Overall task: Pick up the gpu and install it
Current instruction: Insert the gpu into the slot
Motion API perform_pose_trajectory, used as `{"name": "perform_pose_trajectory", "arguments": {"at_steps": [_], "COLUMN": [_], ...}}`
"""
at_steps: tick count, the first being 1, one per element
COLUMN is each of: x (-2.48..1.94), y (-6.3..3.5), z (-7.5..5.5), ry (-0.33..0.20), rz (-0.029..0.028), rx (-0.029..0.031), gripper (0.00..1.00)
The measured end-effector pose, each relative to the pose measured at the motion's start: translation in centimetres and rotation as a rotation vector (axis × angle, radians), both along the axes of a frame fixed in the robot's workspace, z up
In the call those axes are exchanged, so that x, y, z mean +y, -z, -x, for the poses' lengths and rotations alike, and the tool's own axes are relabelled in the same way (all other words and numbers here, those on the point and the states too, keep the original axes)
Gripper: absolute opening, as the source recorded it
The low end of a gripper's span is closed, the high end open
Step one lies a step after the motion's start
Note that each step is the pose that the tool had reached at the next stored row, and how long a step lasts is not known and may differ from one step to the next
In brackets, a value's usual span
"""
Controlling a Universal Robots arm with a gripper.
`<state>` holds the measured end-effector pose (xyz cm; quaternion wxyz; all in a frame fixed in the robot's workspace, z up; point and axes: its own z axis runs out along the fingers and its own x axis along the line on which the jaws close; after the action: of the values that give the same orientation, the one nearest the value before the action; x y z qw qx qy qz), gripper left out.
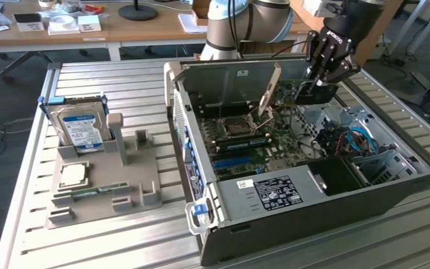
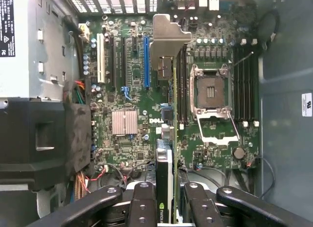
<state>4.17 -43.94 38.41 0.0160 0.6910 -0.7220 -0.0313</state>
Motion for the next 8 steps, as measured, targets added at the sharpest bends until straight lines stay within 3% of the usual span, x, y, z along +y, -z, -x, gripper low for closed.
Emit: {"name": "perform_pose_trajectory", "arguments": {"at_steps": [2,6,7,8], "x": [0.01,0.01,0.01,0.01], "y": [0.01,0.09,0.1,0.11], "z": [0.02,0.2,0.27,0.33], "ry": [-0.003,-0.008,-0.009,-0.009], "rz": [0.0,0.0,0.0,0.0001], "rx": [-0.0014,-0.0291,-0.0348,-0.0358], "gripper": [0.26,0.26,0.26,0.26]}}
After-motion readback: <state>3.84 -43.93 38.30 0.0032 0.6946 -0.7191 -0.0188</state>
